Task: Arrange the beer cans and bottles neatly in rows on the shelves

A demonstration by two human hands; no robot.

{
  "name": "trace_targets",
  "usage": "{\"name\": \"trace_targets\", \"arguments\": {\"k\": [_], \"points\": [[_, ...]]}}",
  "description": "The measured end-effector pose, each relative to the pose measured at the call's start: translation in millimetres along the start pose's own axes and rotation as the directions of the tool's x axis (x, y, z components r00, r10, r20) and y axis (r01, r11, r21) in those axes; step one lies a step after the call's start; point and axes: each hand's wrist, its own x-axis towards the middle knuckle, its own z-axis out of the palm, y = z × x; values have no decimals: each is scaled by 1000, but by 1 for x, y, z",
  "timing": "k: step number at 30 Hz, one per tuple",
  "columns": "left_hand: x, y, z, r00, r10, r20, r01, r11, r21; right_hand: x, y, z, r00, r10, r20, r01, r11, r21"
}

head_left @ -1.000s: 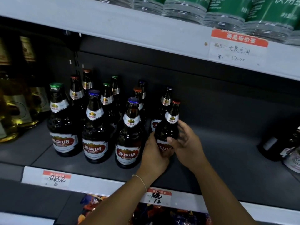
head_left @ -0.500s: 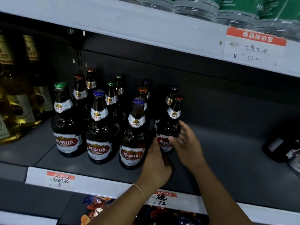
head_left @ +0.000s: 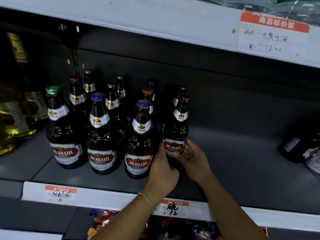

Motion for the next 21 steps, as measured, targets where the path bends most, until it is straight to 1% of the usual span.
{"name": "trace_targets", "arguments": {"k": [11, 21], "points": [[-2, 4, -1, 1000, -19, 3, 19, 1000, -5, 2, 5, 3, 1000, 6, -7, -6, 999, -33], [-4, 11, -4, 997, -60, 43, 60, 998, 4, 2, 1, 5, 1000, 28, 7, -28, 997, -73]]}}
